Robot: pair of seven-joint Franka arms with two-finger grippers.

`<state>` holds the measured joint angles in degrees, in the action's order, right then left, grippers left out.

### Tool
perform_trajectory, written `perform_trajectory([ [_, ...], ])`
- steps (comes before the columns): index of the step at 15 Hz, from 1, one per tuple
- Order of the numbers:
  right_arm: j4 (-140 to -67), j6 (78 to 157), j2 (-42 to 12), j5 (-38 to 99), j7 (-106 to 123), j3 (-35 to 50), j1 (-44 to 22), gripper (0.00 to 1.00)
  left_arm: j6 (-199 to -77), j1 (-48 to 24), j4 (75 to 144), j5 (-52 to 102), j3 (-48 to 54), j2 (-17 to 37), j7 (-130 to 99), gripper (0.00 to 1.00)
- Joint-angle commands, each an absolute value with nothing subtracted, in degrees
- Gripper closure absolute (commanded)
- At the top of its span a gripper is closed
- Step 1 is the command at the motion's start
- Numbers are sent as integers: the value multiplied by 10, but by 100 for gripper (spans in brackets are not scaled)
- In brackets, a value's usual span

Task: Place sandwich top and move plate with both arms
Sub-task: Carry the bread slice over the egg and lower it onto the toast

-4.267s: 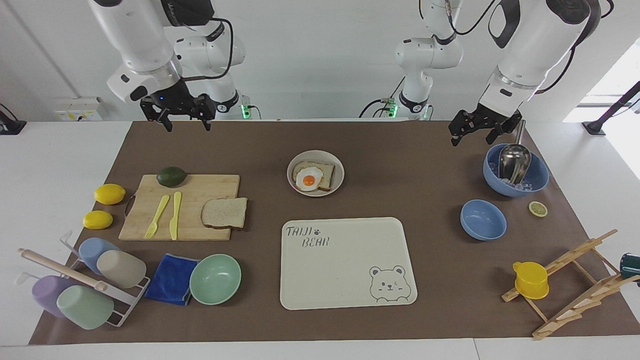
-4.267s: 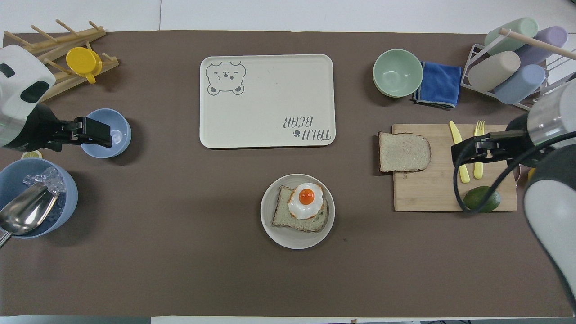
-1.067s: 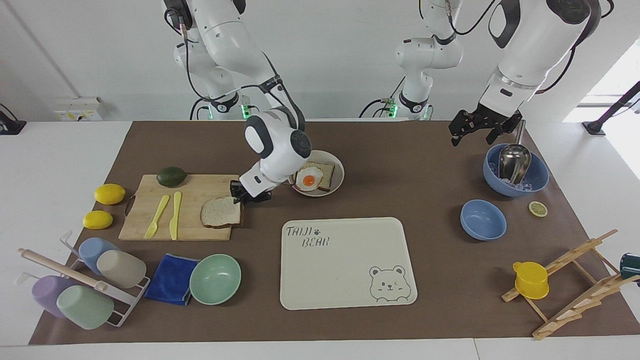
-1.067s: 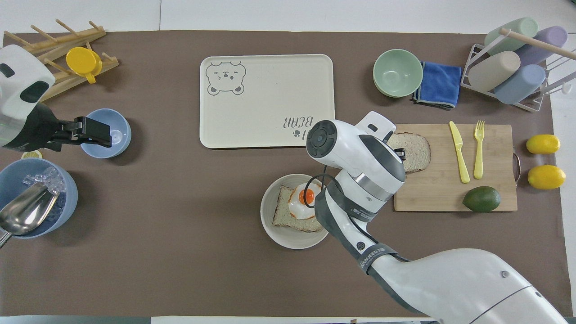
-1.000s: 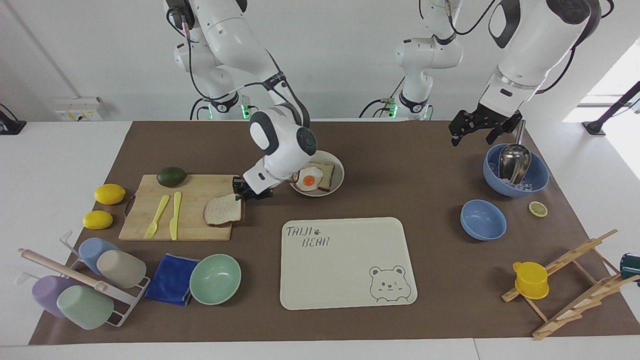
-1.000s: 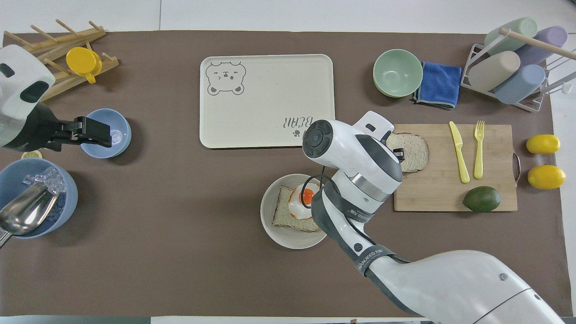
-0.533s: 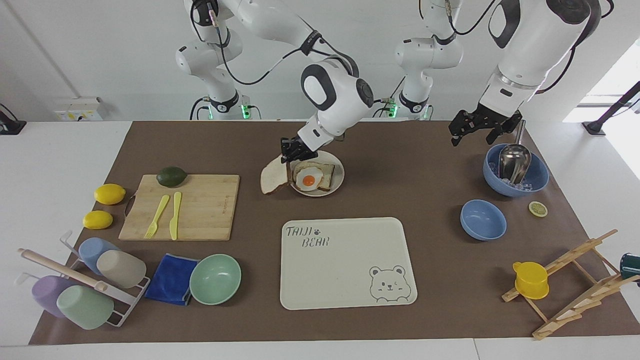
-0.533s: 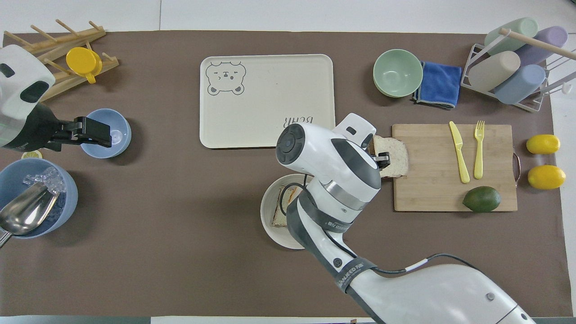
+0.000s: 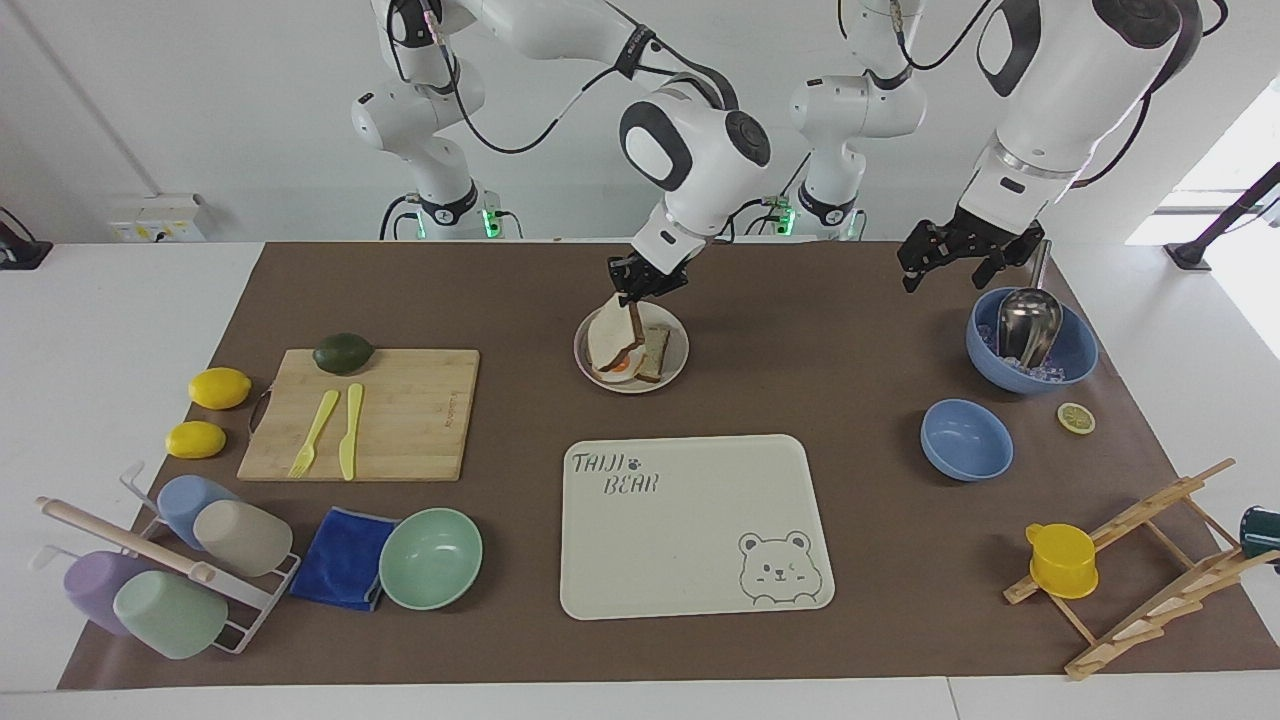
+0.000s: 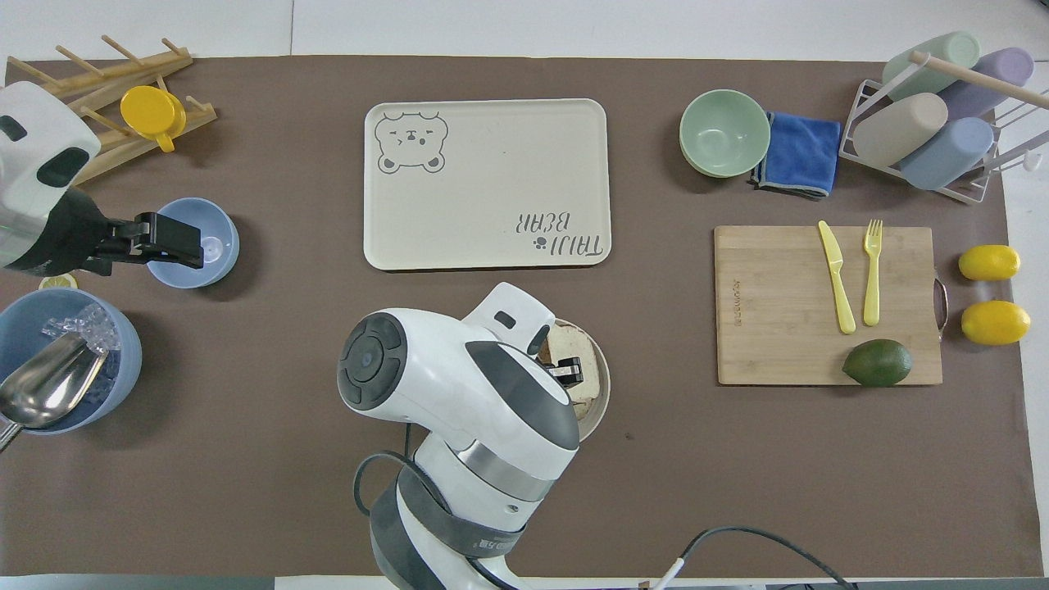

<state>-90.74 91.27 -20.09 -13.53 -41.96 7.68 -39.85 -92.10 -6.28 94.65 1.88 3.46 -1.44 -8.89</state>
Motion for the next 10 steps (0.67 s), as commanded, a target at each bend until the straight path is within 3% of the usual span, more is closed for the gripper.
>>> perform_trajectory([
  [1,-942,938,-191,-119,-439,83,-388,100,-917,-57,946,24,35,-20,-84,0],
  [10,-964,974,-185,-111,-441,84,-388,100,-925,-57,947,24,35,-20,-85,0],
])
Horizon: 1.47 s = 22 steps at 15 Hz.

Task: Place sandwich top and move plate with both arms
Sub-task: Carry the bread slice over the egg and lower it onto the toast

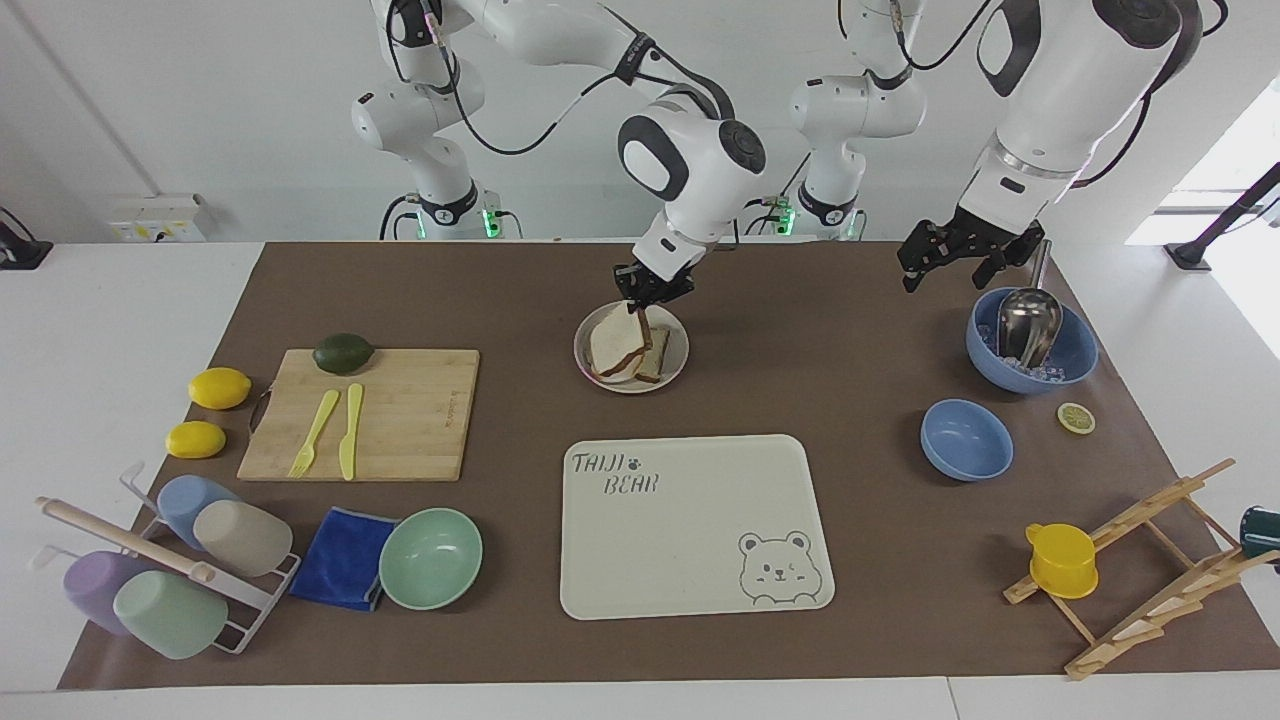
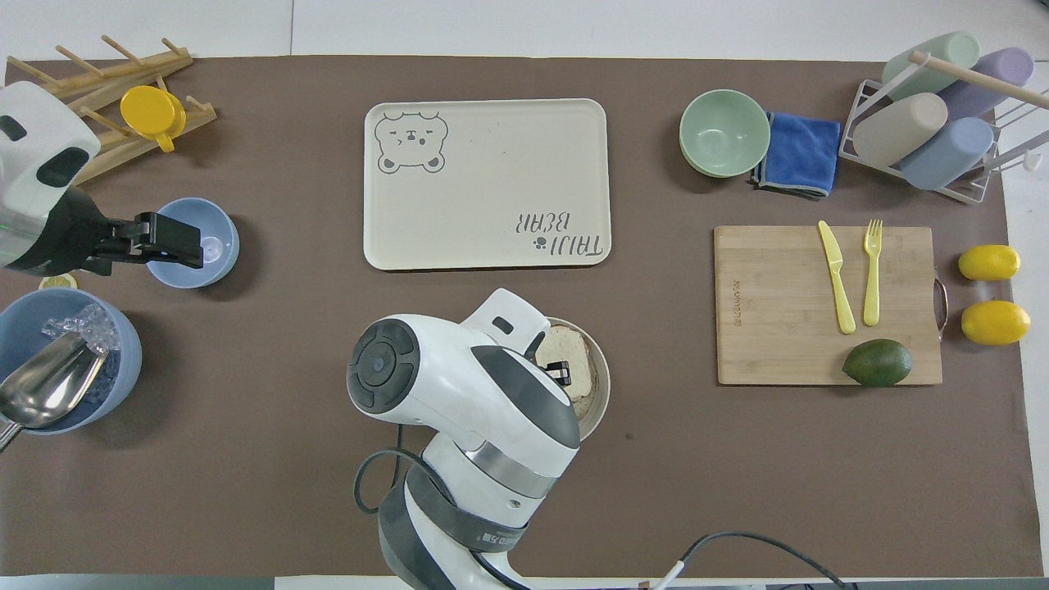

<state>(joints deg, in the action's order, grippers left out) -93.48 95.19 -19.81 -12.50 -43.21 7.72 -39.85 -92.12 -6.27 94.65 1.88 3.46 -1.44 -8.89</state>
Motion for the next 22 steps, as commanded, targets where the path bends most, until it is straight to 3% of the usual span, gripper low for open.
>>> perform_trajectory([
  [1,-968,983,-185,-104,-444,84,-387,100,-925,-58,947,24,35,-20,-85,0],
  [9,-983,1025,-183,-73,-463,84,-382,100,-925,-53,948,24,35,-20,-80,0],
  [11,-983,1030,-183,-50,-465,83,-381,95,-925,-53,948,24,35,-20,-81,0],
  [13,-983,1046,-185,-46,-467,83,-380,85,-926,-53,949,24,35,-20,-83,0],
  [15,-985,1070,-186,-32,-473,84,-375,62,-934,-53,954,24,35,-21,-87,0],
  [19,-1009,1092,-182,-22,-470,83,-360,61,-938,-53,956,24,35,-21,-87,0],
  [20,-1007,1094,-182,-21,-471,83,-360,53,-940,-53,956,24,35,-21,-87,0],
  [21,-1006,1103,-183,-19,-474,83,-360,29,-940,-53,957,24,35,-21,-88,0],
  [22,-1005,1107,-182,-5,-473,83,-359,22,-940,-53,959,24,35,-22,-88,0],
])
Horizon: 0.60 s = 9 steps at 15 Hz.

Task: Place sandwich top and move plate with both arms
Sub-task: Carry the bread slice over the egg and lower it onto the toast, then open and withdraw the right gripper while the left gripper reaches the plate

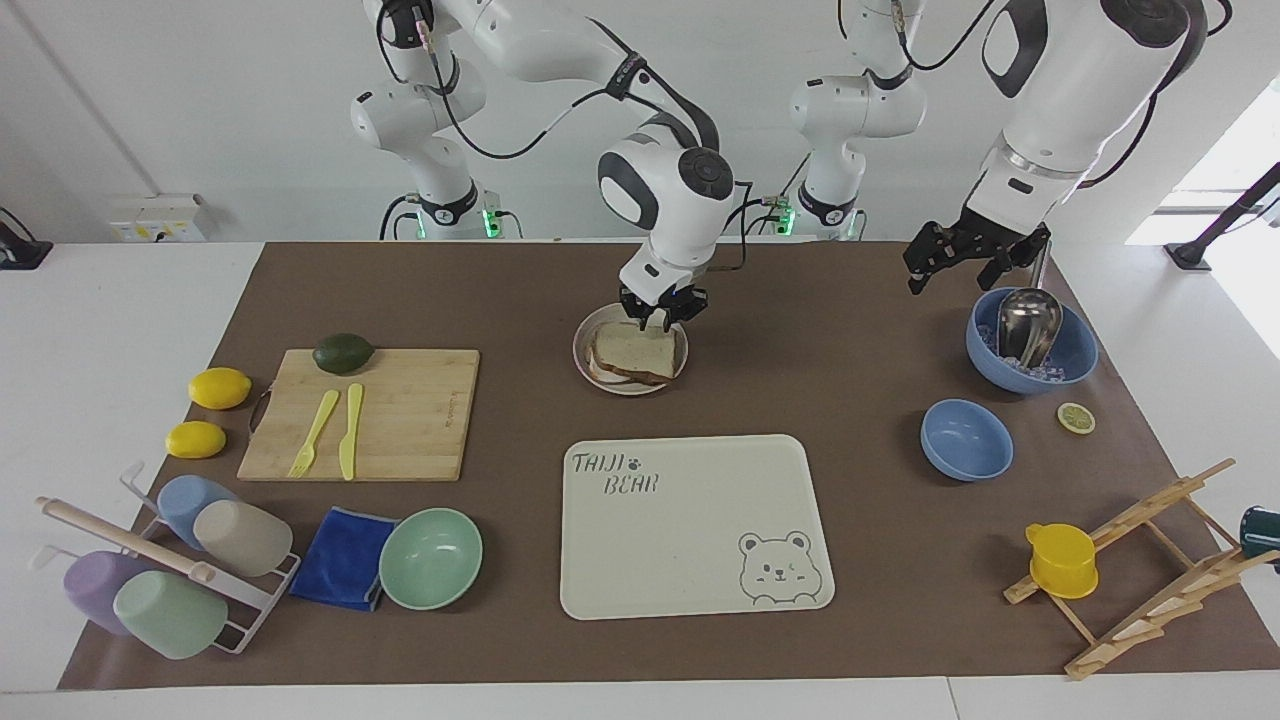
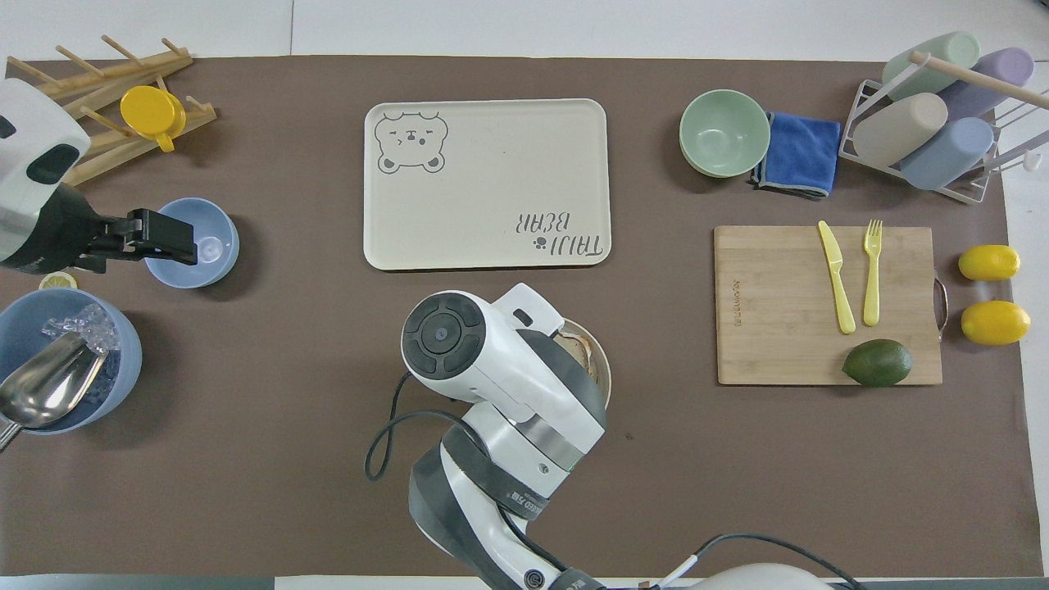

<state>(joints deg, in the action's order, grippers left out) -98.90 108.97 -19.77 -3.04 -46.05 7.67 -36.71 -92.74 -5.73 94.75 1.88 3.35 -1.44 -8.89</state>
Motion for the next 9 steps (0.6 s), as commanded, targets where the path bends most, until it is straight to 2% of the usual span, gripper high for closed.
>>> perform_trajectory([
  [1,-1003,1104,-179,1,-470,83,-355,18,-941,-53,967,24,35,-26,-88,0],
  [4,-1003,1082,-143,3,-463,84,-325,0,-977,-54,1015,25,36,-47,-101,0],
  [7,-1002,1059,-103,4,-452,84,-295,0,-997,-64,1045,27,39,-51,-138,0],
  [9,-1000,1040,-77,4,-430,84,-268,0,-1032,-82,1090,44,40,-64,-169,0],
])
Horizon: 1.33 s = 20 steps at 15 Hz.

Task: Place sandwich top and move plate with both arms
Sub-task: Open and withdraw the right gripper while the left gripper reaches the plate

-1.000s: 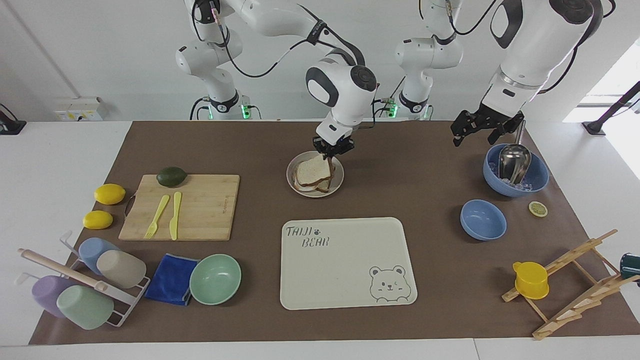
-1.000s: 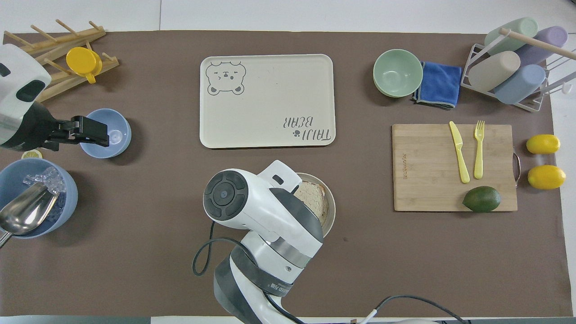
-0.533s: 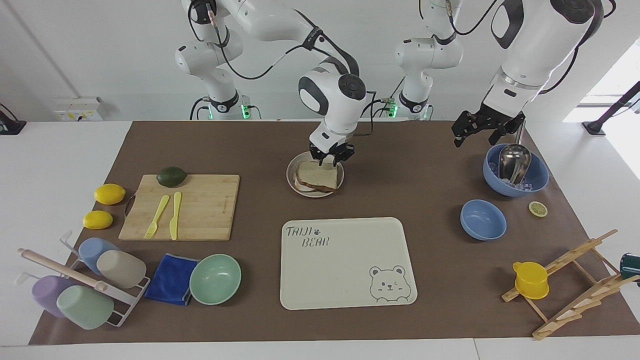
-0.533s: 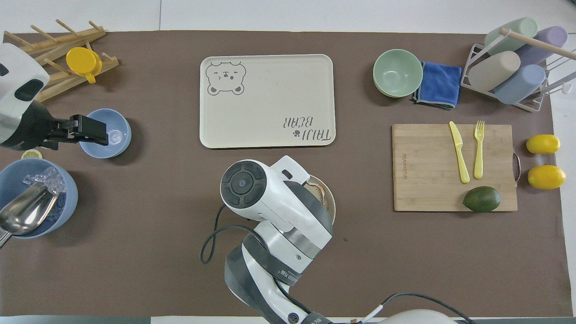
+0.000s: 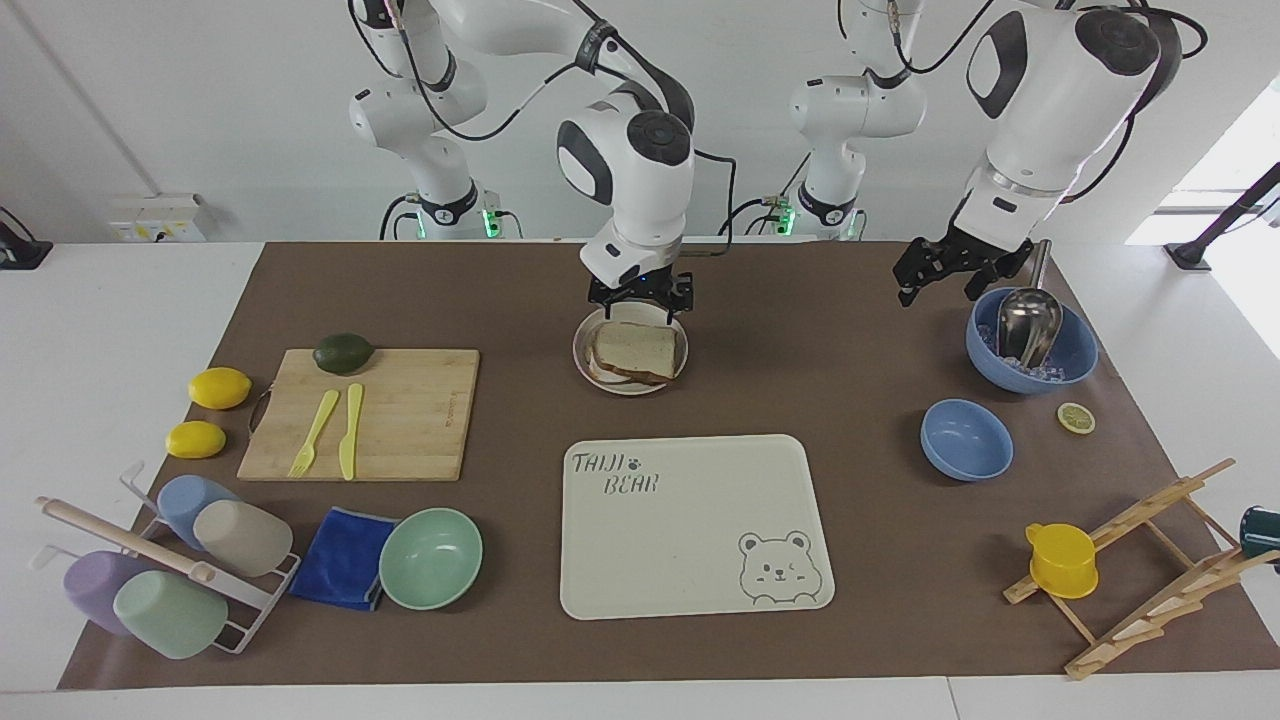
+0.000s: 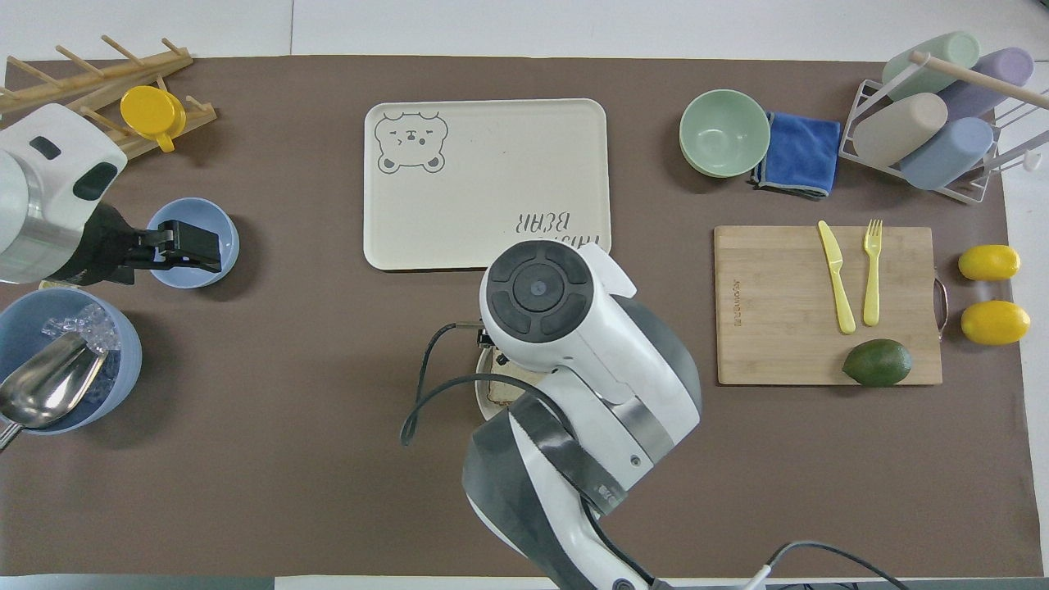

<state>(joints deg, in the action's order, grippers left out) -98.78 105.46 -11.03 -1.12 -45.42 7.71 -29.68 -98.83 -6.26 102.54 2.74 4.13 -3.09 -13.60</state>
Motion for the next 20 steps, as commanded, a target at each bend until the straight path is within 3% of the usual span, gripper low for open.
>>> perform_trajectory([
  [1,-1000,1029,-64,4,-414,84,-256,0,-1055,-91,1120,50,40,-76,-175,0],
  [5,-984,1023,-34,4,-343,83,-194,0,-1134,-162,1204,64,40,-86,-244,0],
  [8,-929,930,-34,3,-287,80,-138,0,-1229,-230,1264,64,40,-69,-328,0],
  [12,-880,877,-30,1,-201,80,-44,0,-1281,-276,1280,73,40,-32,-362,0],
  [20,-834,749,-11,-3,-153,75,-31,0,-1414,-335,1317,76,40,44,-363,0],
])
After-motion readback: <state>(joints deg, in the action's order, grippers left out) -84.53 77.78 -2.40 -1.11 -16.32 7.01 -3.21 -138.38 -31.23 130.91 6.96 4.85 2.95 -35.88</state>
